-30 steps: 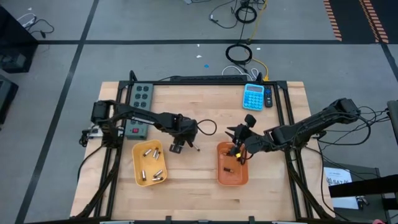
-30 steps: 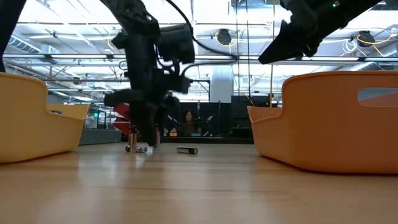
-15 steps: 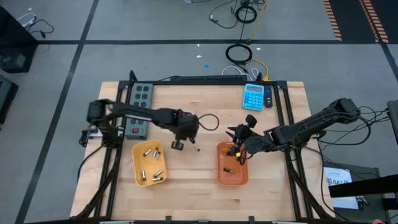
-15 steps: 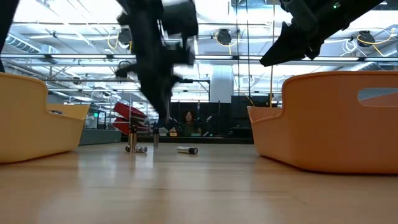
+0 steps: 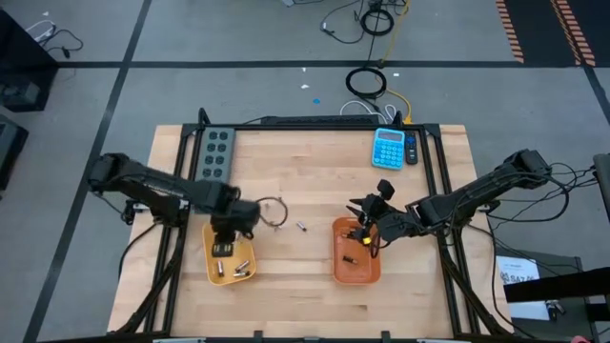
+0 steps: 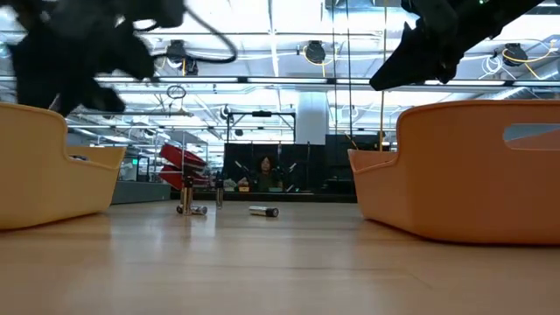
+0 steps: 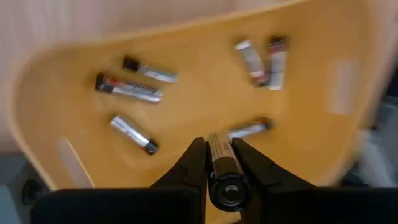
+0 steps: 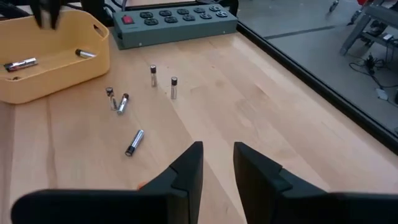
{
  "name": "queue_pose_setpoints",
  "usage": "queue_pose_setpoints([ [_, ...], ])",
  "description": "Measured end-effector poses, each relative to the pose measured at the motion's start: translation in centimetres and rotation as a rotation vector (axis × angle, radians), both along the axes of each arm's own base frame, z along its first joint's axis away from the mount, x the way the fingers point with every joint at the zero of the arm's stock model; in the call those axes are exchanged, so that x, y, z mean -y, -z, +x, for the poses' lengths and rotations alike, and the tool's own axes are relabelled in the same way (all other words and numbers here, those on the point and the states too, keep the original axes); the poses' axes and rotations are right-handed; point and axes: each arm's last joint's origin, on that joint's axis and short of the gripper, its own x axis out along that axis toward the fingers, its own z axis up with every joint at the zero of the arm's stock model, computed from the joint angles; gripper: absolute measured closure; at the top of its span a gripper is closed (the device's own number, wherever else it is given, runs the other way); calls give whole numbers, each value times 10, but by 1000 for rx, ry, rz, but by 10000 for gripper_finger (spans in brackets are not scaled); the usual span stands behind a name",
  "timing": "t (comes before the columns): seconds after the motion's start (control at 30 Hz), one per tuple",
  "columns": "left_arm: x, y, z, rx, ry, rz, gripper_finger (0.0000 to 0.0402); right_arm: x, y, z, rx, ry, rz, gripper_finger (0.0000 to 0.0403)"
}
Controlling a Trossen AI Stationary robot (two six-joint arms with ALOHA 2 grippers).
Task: Sort batteries
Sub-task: Put the silver battery into the yellow bin
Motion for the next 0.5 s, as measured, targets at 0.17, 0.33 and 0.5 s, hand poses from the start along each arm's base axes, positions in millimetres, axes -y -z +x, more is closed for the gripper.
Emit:
queue_pose_setpoints([
  [0.17, 9, 26, -7, 11, -41, 117, 312, -4, -1, 0, 17, -18, 9, 323],
  [0.33, 14, 3, 0, 59, -60, 90, 214, -5, -1, -1, 21, -18, 18, 323],
  [0.5, 15, -31, 20, 255, -21, 169, 193, -5, -1, -1, 27, -8, 32, 323],
])
